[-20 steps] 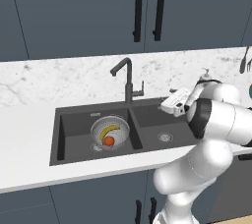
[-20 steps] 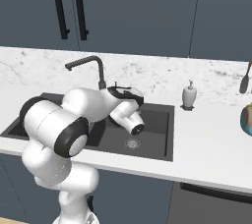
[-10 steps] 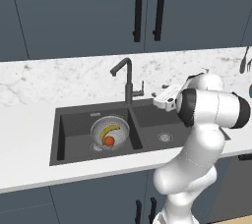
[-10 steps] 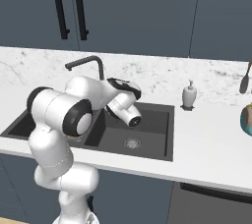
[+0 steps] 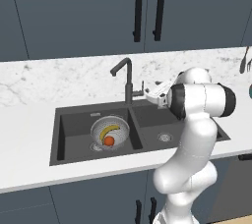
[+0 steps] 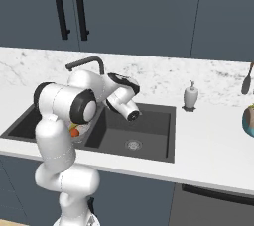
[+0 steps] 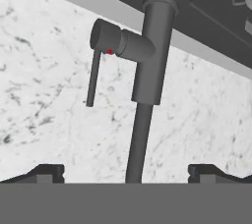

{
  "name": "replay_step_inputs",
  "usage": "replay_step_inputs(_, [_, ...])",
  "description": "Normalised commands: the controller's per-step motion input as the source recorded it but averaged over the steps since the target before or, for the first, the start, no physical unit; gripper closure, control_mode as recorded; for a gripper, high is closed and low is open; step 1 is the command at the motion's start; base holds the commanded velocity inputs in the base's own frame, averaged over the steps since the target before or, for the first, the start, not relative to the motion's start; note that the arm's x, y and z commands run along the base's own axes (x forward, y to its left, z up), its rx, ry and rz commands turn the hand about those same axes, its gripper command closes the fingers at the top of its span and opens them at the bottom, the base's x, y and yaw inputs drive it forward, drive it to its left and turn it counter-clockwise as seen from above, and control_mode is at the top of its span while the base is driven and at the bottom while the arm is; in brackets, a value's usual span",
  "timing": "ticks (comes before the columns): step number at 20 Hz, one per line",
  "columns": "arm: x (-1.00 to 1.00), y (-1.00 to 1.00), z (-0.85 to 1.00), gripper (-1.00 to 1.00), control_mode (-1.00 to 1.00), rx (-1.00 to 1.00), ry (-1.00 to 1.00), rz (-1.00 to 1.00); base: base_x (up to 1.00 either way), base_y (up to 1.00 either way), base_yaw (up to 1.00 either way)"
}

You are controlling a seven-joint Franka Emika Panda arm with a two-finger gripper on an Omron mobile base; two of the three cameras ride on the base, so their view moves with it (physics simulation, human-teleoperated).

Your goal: Put the colander in the sink, put the orange, banana in the colander, and turn on the sink faucet and pour water over the colander.

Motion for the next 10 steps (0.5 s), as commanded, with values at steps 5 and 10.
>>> replay_step_inputs(5, [0.39, 0.13, -0.11, -1.00, -1.00, 0.00, 0.00, 0.00, 0.00, 0.00, 0.00])
replay_step_inputs(10, [0.47, 0.06, -0.24, -1.00, -1.00, 0.00, 0.00, 0.00, 0.00, 0.00, 0.00])
